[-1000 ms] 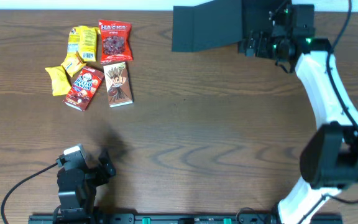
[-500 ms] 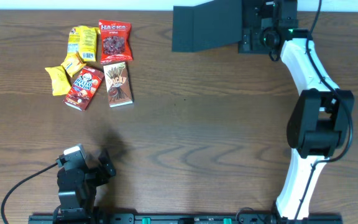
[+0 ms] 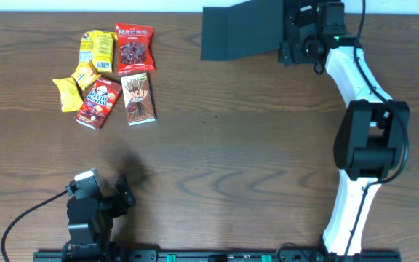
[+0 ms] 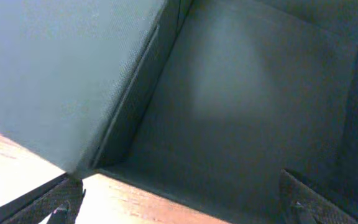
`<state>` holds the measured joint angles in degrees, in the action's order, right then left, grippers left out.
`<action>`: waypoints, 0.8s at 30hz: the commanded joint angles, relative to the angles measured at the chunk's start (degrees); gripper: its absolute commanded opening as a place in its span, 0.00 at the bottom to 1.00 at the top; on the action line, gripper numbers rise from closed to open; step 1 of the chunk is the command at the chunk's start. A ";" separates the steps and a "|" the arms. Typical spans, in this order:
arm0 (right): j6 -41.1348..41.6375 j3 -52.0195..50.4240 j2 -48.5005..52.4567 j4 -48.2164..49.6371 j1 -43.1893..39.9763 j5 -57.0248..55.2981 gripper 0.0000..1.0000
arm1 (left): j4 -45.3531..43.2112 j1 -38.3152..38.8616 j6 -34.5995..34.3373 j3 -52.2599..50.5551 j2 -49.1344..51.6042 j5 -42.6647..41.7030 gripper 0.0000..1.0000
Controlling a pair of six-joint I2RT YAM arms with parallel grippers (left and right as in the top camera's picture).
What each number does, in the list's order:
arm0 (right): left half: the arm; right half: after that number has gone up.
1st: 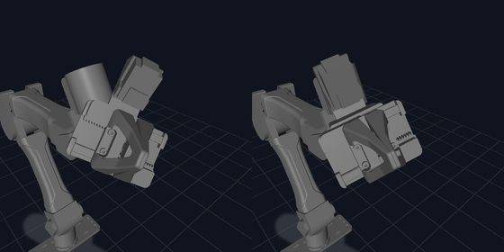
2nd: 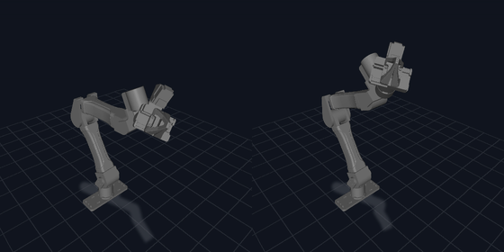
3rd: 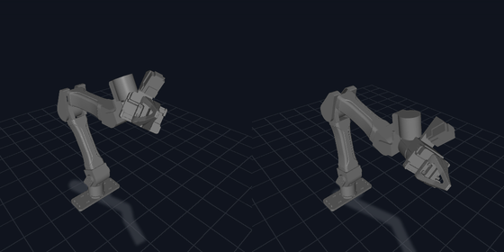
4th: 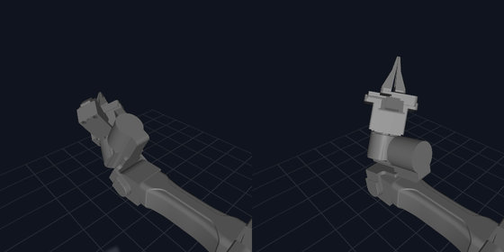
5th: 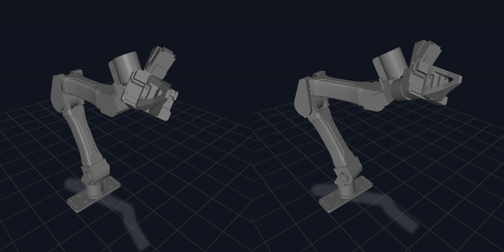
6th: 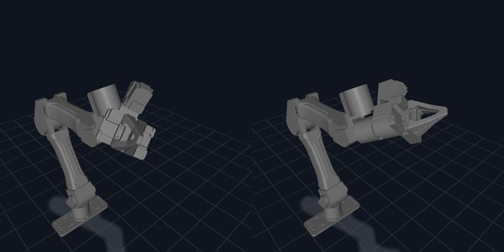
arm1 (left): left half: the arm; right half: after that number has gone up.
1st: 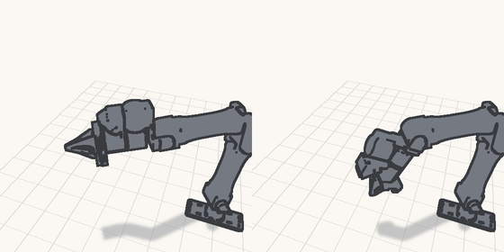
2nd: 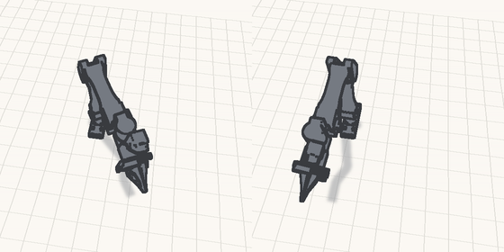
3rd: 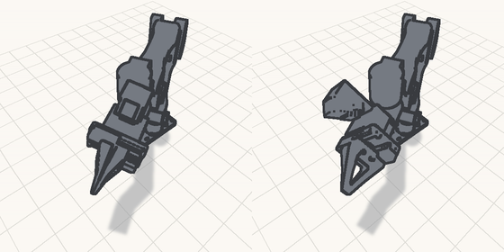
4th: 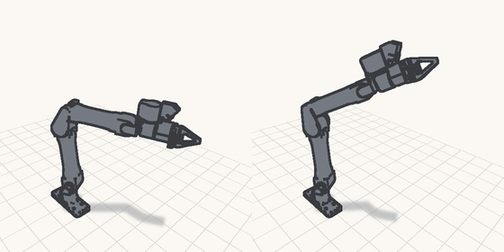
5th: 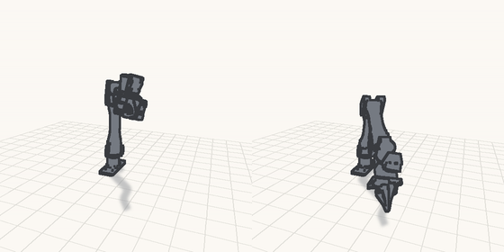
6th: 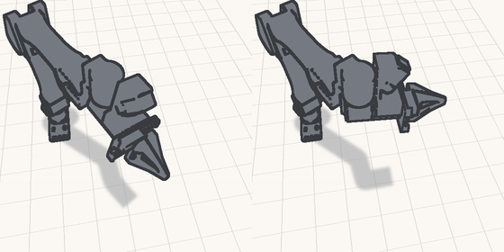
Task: Pack container
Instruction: 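Reach the right gripper to the black box's far edge, then grip the black box wall and drag it toward table center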
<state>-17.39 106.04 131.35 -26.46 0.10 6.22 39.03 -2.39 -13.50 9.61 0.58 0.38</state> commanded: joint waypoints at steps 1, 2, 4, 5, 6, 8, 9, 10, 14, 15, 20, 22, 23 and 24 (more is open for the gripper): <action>-1.73 1.18 1.46 0.70 -1.03 0.46 0.99 | 1.20 0.26 0.42 -0.50 -0.37 0.00 0.95; -1.77 1.18 1.60 0.68 -1.18 0.46 0.99 | 1.20 0.26 0.42 -0.50 -0.37 0.00 0.95; -2.01 1.16 1.81 0.31 -1.25 0.46 0.99 | 1.20 0.26 0.42 -0.50 -0.37 0.00 0.95; -2.14 1.16 1.86 0.07 -1.25 0.46 0.99 | 1.20 0.26 0.42 -0.50 -0.37 0.00 0.95; -2.27 1.16 1.86 -0.24 -1.20 0.46 0.99 | 1.20 0.26 0.42 -0.50 -0.37 0.00 0.95; -2.25 1.18 1.84 -1.33 -0.96 0.46 0.99 | 1.20 0.26 0.42 -0.50 -0.37 0.00 0.95; -2.25 1.22 1.81 -2.19 -0.74 0.46 0.99 | 1.20 0.26 0.42 -0.50 -0.37 0.00 0.95; -2.23 1.22 1.75 -3.04 -0.57 0.46 0.99 | 1.20 0.24 0.42 -0.50 -0.37 0.00 0.95; -2.23 1.25 1.62 -7.28 0.76 0.46 0.99 | 1.20 0.26 0.42 -0.50 -0.37 0.00 0.95; -2.23 1.44 1.55 -8.33 1.16 0.46 0.99 | 1.20 0.26 0.42 -0.50 -0.37 0.00 0.95; -2.14 5.46 1.29 -14.75 3.43 0.63 0.99 | 1.18 0.26 0.42 -0.50 -0.37 0.00 0.95; -2.16 7.82 1.29 -17.31 4.00 2.16 0.99 | 1.20 0.26 0.42 -0.50 -0.37 0.00 0.95; -2.14 9.03 1.29 -18.45 4.26 3.26 0.99 | 1.20 0.26 0.42 -0.50 -0.37 0.00 0.95; -2.14 10.03 1.29 -19.37 4.44 4.13 0.99 | 1.20 0.26 0.42 -0.50 -0.37 0.00 0.95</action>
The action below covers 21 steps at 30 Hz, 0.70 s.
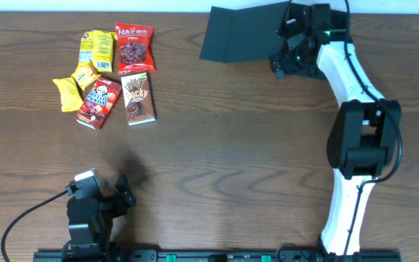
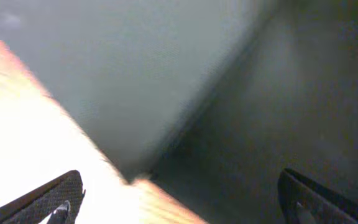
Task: Pack container
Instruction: 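Grip the black box wall and drag it toward table center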
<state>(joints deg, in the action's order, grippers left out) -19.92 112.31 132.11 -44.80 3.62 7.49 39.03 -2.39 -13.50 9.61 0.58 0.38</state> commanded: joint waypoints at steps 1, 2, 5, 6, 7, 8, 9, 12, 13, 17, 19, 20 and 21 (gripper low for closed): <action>0.39 4.74 0.52 -1.88 1.05 3.69 0.98 | 1.20 0.26 0.42 -0.50 -0.37 0.00 0.95; 0.37 5.81 0.52 -2.84 1.27 4.68 0.94 | 1.20 0.26 0.42 -0.50 -0.37 0.00 0.95; 0.33 7.17 0.52 -4.42 1.95 4.98 0.84 | 1.20 0.26 0.42 -0.50 -0.37 0.00 0.95; 0.11 7.17 0.52 -4.63 2.12 4.94 0.84 | 1.20 0.26 0.42 -0.50 -0.37 0.00 0.95; -0.33 7.15 0.52 -4.83 2.25 4.94 0.83 | 1.20 0.26 0.42 -0.50 -0.37 0.00 0.95; -0.98 7.15 0.52 -5.20 2.38 4.72 0.83 | 1.20 0.26 0.42 -0.50 -0.37 0.00 0.95; -1.57 7.15 0.52 -5.38 2.43 4.50 0.86 | 1.20 0.26 0.42 -0.50 -0.37 0.00 0.95; -2.03 7.15 0.52 -5.03 2.47 0.48 0.90 | 1.20 0.26 0.42 -0.50 -0.37 0.00 0.95; -2.08 7.15 0.55 -4.83 2.40 -2.40 0.90 | 1.20 0.26 0.42 -0.50 -0.37 0.00 0.95; -5.77 6.78 0.61 -5.20 2.23 -5.44 0.87 | 1.20 0.26 0.42 -0.50 -0.37 0.00 0.95; -8.68 6.75 1.03 -6.27 2.23 -5.62 0.84 | 1.20 0.26 0.42 -0.50 -0.37 0.00 0.95; -10.10 6.75 1.16 -7.06 2.25 -5.60 0.82 | 1.20 0.26 0.42 -0.50 -0.37 0.00 0.95; -11.67 6.75 1.40 -7.85 2.25 -5.60 0.81 | 1.20 0.26 0.42 -0.50 -0.37 0.00 0.95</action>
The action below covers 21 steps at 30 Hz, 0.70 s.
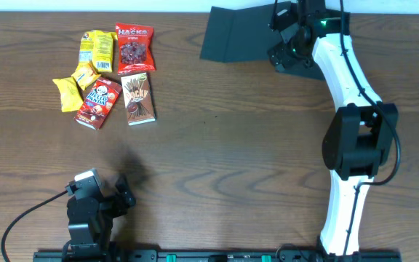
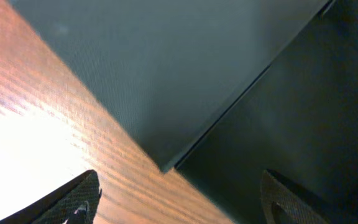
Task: Pack container
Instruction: 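Grip the black box wall and drag it toward table center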
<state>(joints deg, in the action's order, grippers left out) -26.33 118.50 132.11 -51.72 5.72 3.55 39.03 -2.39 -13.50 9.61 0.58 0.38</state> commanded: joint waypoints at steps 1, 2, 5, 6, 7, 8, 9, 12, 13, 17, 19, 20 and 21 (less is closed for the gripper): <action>-6.29 0.57 1.42 -1.44 0.15 -1.66 0.80 | 1.20 0.26 0.42 -0.50 -0.37 0.00 0.95; -7.15 0.55 1.51 -1.84 0.15 -1.66 0.80 | 1.20 0.26 0.42 -0.50 -0.37 0.00 0.95; -8.81 0.55 1.97 -2.99 -0.09 -1.73 0.80 | 1.20 0.26 0.42 -0.50 -0.37 0.00 0.95; -9.46 0.52 2.12 -3.45 -0.24 -1.81 0.79 | 1.20 0.26 0.42 -0.50 -0.37 0.00 0.95; -9.60 0.48 2.62 -3.61 -0.46 -1.95 0.79 | 1.20 0.26 0.42 -0.50 -0.37 0.00 0.95; -9.57 0.46 2.84 -3.63 -0.68 -2.03 0.77 | 1.20 0.26 0.42 -0.50 -0.37 0.00 0.95; -9.57 0.33 3.15 -3.52 -0.90 -2.03 0.75 | 1.20 0.26 0.42 -0.50 -0.37 0.00 0.95; -9.55 0.20 3.89 -3.43 -1.66 -2.05 0.68 | 1.20 0.26 0.42 -0.50 -0.37 0.00 0.95; -9.53 0.22 3.96 -3.43 -1.84 -2.03 0.62 | 1.20 0.26 0.42 -0.50 -0.37 0.00 0.95; -9.53 0.20 3.98 -3.85 -2.05 -2.01 0.40 | 1.20 0.26 0.42 -0.50 -0.37 0.00 0.95; -9.51 0.20 3.98 -4.37 -2.03 -1.84 0.40 | 1.20 0.26 0.42 -0.50 -0.37 0.00 0.95; -9.44 0.20 3.98 -4.72 -1.99 -1.49 0.39 | 1.20 0.26 0.42 -0.50 -0.37 0.00 0.95; -9.29 0.20 3.98 -4.96 -1.88 -1.36 0.38 | 1.20 0.26 0.42 -0.50 -0.37 0.00 0.95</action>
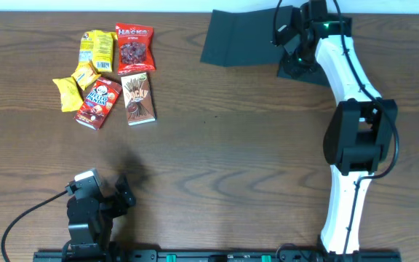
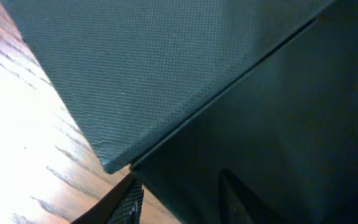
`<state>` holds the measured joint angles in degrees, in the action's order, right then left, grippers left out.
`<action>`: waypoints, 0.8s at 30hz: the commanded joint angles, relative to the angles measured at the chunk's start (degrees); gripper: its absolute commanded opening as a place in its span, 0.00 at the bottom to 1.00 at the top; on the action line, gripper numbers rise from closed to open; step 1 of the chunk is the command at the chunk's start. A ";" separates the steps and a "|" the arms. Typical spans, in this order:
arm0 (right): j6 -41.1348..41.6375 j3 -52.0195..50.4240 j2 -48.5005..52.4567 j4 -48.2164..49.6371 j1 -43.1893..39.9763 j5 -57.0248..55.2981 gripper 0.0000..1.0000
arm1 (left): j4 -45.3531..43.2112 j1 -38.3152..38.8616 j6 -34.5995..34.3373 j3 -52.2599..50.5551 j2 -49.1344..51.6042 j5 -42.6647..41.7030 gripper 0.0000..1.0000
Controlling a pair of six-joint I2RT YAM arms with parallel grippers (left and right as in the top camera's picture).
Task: Pack container
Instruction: 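Grip the black box wall and drag it toward table center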
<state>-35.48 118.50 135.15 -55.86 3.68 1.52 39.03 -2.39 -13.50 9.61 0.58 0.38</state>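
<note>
The dark fabric container [image 1: 304, 71] lies at the table's far edge with its lid flap [image 1: 242, 36] spread out to the left. My right gripper [image 1: 291, 45] is at its front left corner. In the right wrist view the gripper [image 2: 179, 194] straddles the container [image 2: 291, 124] wall, one finger outside over the wood and one inside, jaws narrowed on it. The snacks lie far left: a red Hacks bag [image 1: 134, 48], a Pocky box [image 1: 139, 99], a red Hello Panda box [image 1: 99, 103] and yellow packets [image 1: 97, 49]. My left gripper [image 1: 124, 193] rests at the near left edge, far from everything.
Bare brown wood table [image 1: 217, 160] lies between the snacks and the container. The right arm [image 1: 355, 138] stretches from the near right edge up to the container. The left arm's cable [image 1: 28, 218] trails at the near left.
My right gripper's jaws have narrowed around the container's front wall. The container has turned a little, with more of its body showing below the gripper. The left arm has not moved.
At first my right gripper hovered wide open over the container's inside. It then sat nearer the front left corner, still wide open, while the box and flap shifted slightly. Now the jaws are drawn in on the wall. Snacks and left arm stayed put.
</note>
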 commanded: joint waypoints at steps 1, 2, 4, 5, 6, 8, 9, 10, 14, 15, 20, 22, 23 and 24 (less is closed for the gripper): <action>-0.13 0.20 0.94 -1.22 0.33 0.92 0.37 | 1.20 0.26 0.42 -0.50 -0.37 0.00 0.95; -0.13 0.20 0.94 -1.81 0.57 1.42 0.36 | 1.20 0.26 0.42 -0.50 -0.37 0.00 0.95; -0.13 0.20 0.92 -3.34 0.98 3.52 0.32 | 1.20 0.26 0.42 -0.50 -0.37 0.00 0.95; -0.11 0.22 0.92 -4.07 1.22 4.92 0.30 | 1.20 0.26 0.42 -0.50 -0.37 0.00 0.95; 0.00 0.22 0.92 -4.92 1.55 6.51 0.28 | 1.20 0.26 0.42 -0.50 -0.37 0.00 0.95; 3.19 0.22 0.92 -5.92 2.73 8.48 0.19 | 1.20 0.26 0.42 -0.50 -0.37 0.00 0.95; 5.33 0.22 0.92 -6.03 3.41 8.66 0.15 | 1.20 0.26 0.42 -0.50 -0.37 0.00 0.95; 7.39 0.22 0.92 -5.99 4.02 8.66 0.14 | 1.20 0.26 0.42 -0.50 -0.37 0.00 0.95; 21.40 0.22 0.92 -4.28 7.06 8.66 0.07 | 1.18 0.26 0.42 -0.50 -0.37 0.00 0.95; 24.35 0.22 0.92 -3.89 7.82 8.66 0.04 | 1.20 0.26 0.42 -0.50 -0.37 0.00 0.95; 34.75 0.22 0.92 -3.52 12.33 8.66 0.01 | 1.20 0.26 0.42 -0.50 -0.37 0.00 0.95; 37.57 0.22 0.92 -3.54 14.47 8.66 0.02 | 1.20 0.26 0.42 -0.50 -0.37 0.00 0.95; 39.10 0.22 0.92 -3.52 15.52 8.66 0.01 | 1.20 0.26 0.42 -0.50 -0.37 0.00 0.95; 40.96 0.22 0.92 -3.52 16.83 8.63 0.01 | 1.20 0.26 0.42 -0.50 -0.37 0.00 0.95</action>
<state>-6.24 118.45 135.17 -60.31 19.03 10.55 39.03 -2.39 -13.50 9.61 0.58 0.38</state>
